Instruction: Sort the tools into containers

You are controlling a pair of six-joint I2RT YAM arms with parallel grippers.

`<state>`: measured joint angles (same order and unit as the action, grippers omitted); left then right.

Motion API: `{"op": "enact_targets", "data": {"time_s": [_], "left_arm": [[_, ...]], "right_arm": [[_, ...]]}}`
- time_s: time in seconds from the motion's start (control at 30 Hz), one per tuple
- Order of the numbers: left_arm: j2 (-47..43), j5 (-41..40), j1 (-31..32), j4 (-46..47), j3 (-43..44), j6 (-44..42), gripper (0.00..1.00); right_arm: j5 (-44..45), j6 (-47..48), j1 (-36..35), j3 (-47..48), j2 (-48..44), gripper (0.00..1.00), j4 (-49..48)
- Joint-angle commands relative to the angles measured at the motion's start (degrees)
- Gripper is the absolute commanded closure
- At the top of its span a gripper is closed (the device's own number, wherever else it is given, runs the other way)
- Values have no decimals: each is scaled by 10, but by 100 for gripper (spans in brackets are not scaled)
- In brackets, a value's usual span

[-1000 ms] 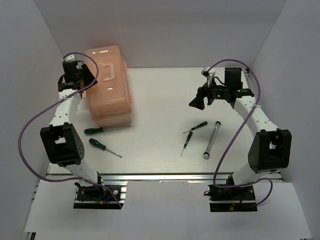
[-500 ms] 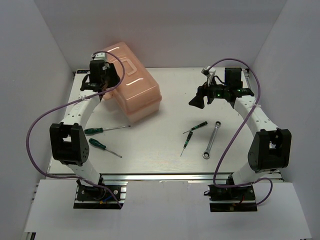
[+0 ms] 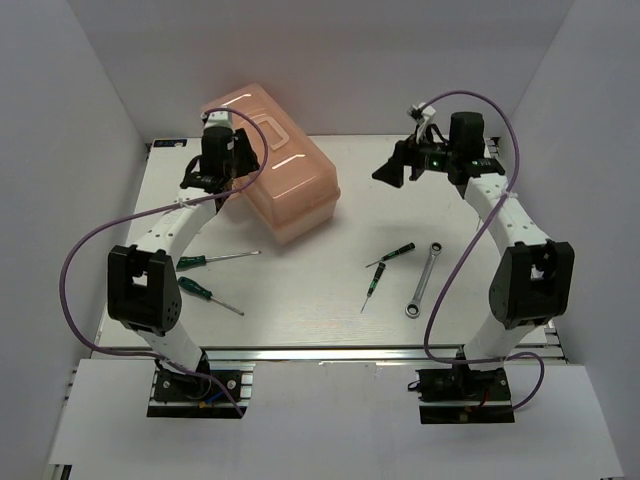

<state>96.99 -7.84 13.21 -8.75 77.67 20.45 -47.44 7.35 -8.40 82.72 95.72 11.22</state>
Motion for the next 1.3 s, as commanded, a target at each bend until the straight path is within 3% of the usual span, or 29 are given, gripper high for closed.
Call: {"op": "enact_targets", "data": {"time_s": [0.0, 0.37, 0.6, 0.73, 0.9, 1.1, 1.27], "left_arm": [[90, 215, 105, -120, -82, -34, 39], [95, 216, 181, -137, -116, -52, 39], [73, 195, 182, -149, -131, -42, 36], [76, 179, 182, -152, -115, -9, 34], [89, 144, 181, -171, -90, 39, 33], [41, 61, 164, -196, -56, 88, 30], [-49, 71, 161, -160, -45, 89, 27]], "right_arm": [[-5, -118, -4, 77, 37, 11, -79], [53, -175, -52, 197, 117, 11, -85], [253, -171, -93, 235, 128, 16, -53], [360, -174, -105, 227, 114, 17, -30], [420, -157, -99, 192, 65, 18, -11], [435, -184, -61, 128, -11, 24, 0], [405, -219, -24, 76, -51, 28, 18]]}}
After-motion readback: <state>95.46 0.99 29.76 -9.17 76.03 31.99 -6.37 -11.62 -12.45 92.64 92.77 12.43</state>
